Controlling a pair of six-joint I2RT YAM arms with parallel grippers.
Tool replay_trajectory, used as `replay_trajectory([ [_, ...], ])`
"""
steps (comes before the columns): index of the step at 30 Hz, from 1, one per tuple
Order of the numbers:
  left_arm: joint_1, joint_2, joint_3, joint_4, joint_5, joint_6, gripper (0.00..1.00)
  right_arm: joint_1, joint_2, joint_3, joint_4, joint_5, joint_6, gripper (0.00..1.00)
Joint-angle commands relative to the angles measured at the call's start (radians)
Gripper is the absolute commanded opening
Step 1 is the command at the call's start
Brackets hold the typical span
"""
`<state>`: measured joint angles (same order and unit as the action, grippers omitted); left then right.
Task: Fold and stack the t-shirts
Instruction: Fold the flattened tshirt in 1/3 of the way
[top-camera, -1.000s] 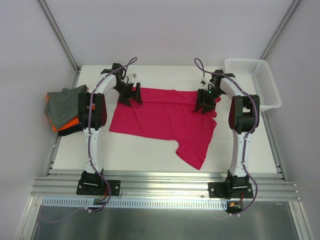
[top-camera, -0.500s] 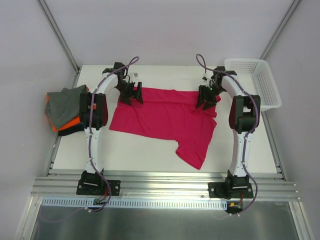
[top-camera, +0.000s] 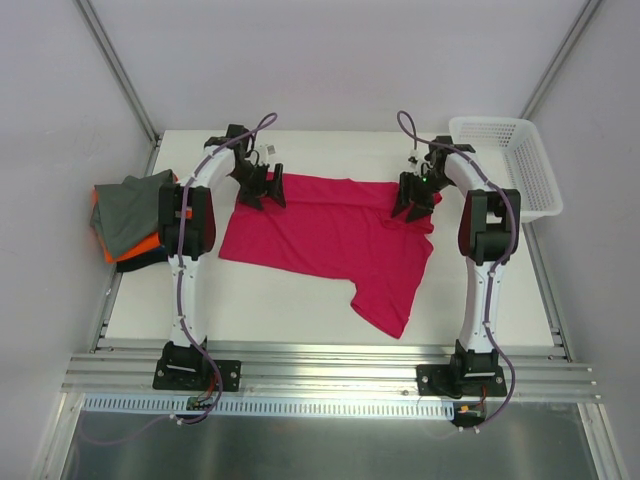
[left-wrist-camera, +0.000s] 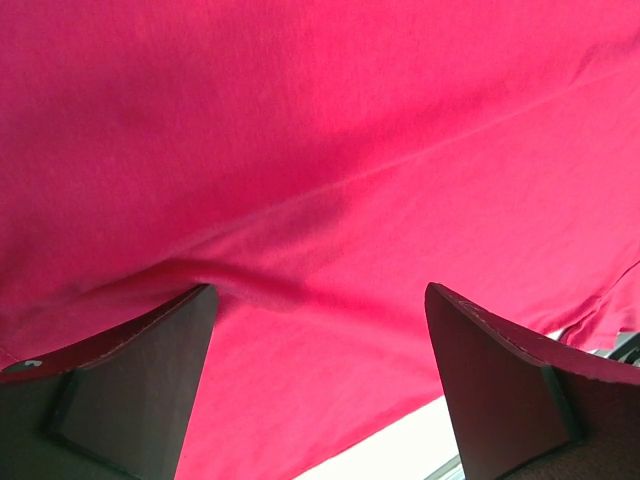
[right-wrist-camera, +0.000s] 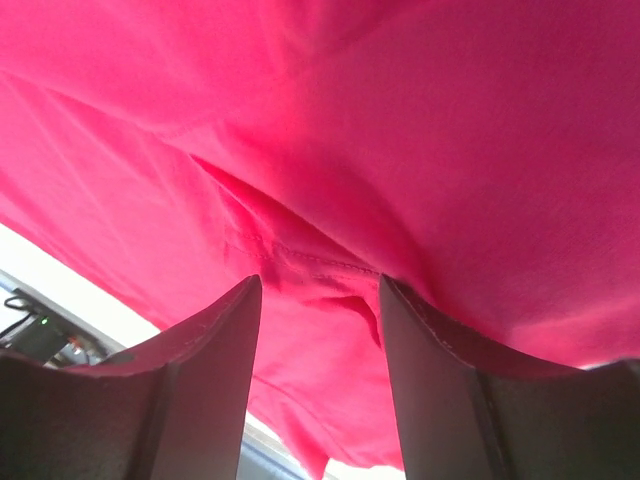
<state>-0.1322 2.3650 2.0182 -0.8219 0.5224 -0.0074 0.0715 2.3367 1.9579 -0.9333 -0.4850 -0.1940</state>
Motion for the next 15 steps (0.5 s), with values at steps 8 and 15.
replay_trajectory([
  [8,-0.026,-0.139,-0.082,-0.039,0.01,0.024,0.87,-0.036,-0.027,0.045,-0.006,-0.001,0.06,0.57],
  [15,-0.026,-0.17,-0.088,-0.065,0.004,0.02,0.88,-0.049,0.056,0.131,0.022,-0.004,0.107,0.58],
])
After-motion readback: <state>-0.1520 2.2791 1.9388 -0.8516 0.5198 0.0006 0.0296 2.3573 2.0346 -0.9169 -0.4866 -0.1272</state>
